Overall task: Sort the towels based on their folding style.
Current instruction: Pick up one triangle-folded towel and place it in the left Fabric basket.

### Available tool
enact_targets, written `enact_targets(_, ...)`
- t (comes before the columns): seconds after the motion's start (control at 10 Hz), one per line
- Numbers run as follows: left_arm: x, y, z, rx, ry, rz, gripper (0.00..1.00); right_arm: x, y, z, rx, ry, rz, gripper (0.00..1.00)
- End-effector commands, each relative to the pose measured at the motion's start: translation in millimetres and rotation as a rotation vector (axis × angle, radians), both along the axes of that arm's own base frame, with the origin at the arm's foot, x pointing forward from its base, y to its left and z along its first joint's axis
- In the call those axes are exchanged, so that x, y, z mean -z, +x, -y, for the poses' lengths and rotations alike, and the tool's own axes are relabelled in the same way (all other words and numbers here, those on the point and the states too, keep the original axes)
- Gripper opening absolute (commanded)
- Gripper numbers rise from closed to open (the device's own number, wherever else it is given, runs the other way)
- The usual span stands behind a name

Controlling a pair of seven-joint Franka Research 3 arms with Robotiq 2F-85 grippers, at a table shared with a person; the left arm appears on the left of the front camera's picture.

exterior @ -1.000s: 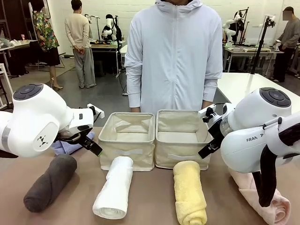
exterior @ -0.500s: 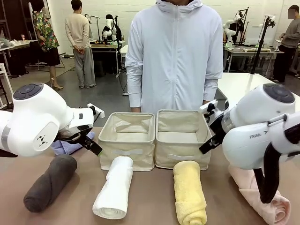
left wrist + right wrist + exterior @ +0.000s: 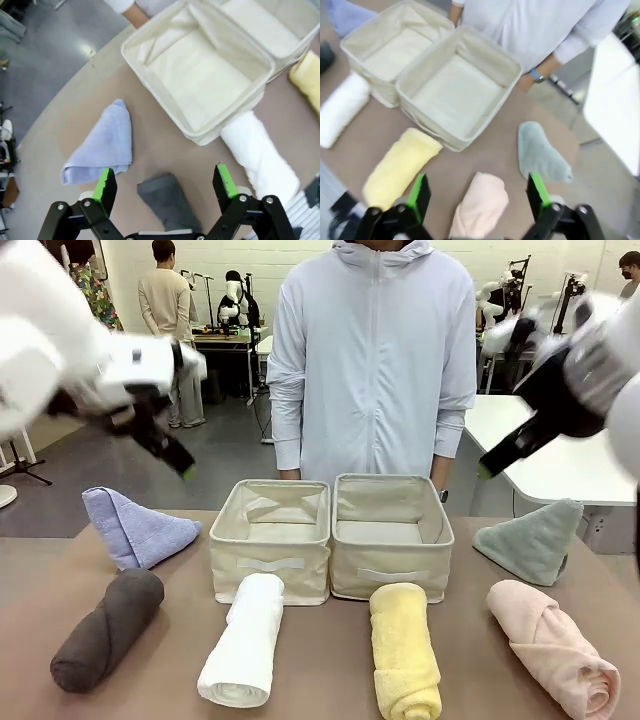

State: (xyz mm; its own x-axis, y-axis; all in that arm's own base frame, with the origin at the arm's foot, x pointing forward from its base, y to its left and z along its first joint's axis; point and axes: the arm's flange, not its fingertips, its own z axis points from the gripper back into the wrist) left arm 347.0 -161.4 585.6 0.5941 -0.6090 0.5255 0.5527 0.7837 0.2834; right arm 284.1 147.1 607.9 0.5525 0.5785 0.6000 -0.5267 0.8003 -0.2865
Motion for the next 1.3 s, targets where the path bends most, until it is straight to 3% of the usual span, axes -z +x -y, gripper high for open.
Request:
enact_targets(0.0, -46, -8, -3, 0.01, -0.032, 0.0, 1.0, -26, -6, -18, 0.029, -0.048, 0.004, 1.0)
enact_targets(0.2, -63, -23, -9, 0.005, -0.051, 0.019, 1.0, -30, -13, -26, 0.036, -0.099, 0.02, 1.0)
enact_targets(0.3, -53, -35, -10, 0.031, -0.065, 0.068, 1.0, -41, -23, -13, -0.005, -0.032, 0.016, 1.0)
enact_targets(0.4, -74, -23, -4, -0.008, -0.029, 0.034, 1.0, -41, -23, -13, -0.005, -0.032, 0.016, 1.0)
enact_targets(0.9, -70, -25, -5, -0.007, -0.03, 0.038, 1.0, -44, -22, -14, 0.0, -0.038, 0.016, 1.0)
enact_targets(1.0, -74, -10, -30, 0.157, -0.104, -0.097, 1.0, -48, -11, 17, -0.186, 0.04, -0.045, 1.0)
enact_targets(1.2, -85, 20, -89, 0.455, -0.313, -0.29, 1.0, -44, 26, 79, -0.332, 0.224, -0.14, 1.0)
